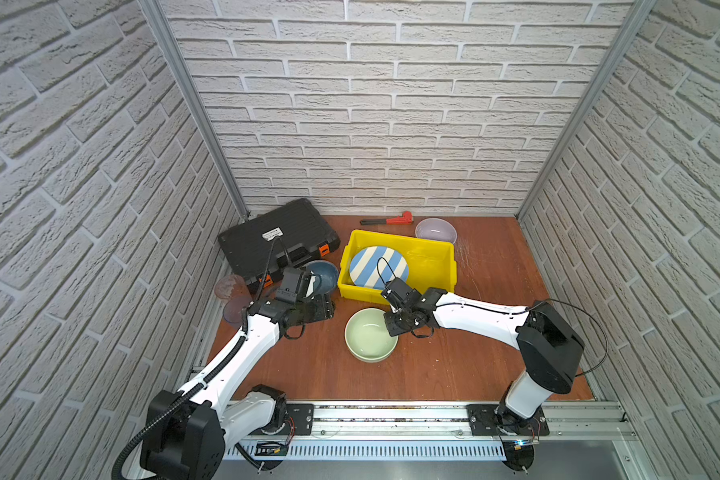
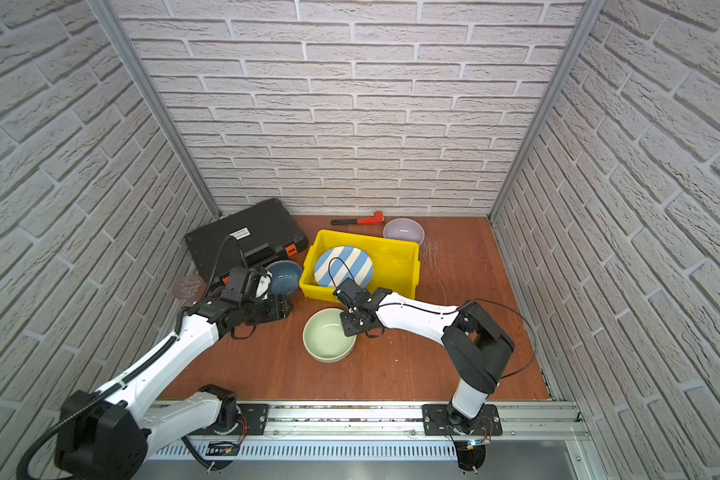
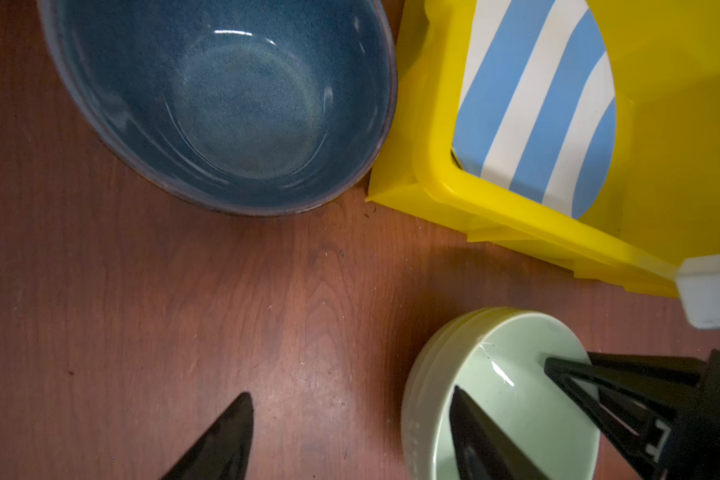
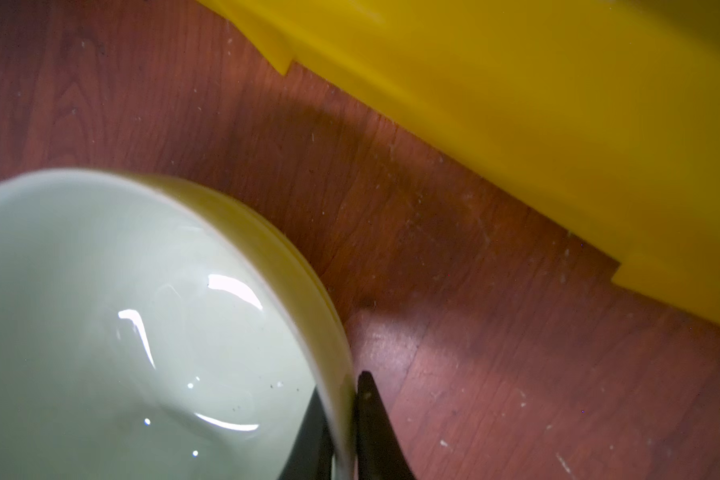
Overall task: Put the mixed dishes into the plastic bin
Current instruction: 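Grip the pale green bowl rims with both grippers from opposite sides, then lift the pale green bowl with both grippers and carry it into the yellow bin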
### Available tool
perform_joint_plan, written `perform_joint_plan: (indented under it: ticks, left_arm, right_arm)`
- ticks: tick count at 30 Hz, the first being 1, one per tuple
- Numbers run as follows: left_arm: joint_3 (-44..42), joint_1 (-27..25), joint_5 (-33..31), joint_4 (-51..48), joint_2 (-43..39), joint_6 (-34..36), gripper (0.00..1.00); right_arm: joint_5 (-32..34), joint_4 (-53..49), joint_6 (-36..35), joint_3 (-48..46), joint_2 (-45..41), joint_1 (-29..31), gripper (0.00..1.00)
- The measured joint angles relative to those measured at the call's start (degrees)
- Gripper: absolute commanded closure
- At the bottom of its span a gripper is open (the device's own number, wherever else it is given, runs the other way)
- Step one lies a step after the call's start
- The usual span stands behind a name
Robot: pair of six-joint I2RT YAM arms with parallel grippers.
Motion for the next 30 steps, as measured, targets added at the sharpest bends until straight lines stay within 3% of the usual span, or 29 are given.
perform_joint_plan:
  ticks: [15,21,30]
  left_arm:
    - [10.6,2.4,1.7,7.0,12.2,3.8,0.42]
    - [12.3,2.4,1.9,9.5,17.0,5.2,0.53]
    - [15.7,2.5,3.5,12.4,22.7,6.7,0.59]
  right_arm:
    - [-4.5,-8.9,-5.9,9.4,-1.8,-2.1,0.94]
    - [-5.9,-12.8,-9.3,17.3,-3.8,-8.0,0.94]
    - [-6.4,-14.4,-12.6,25.8,-2.7,-19.0,0.94]
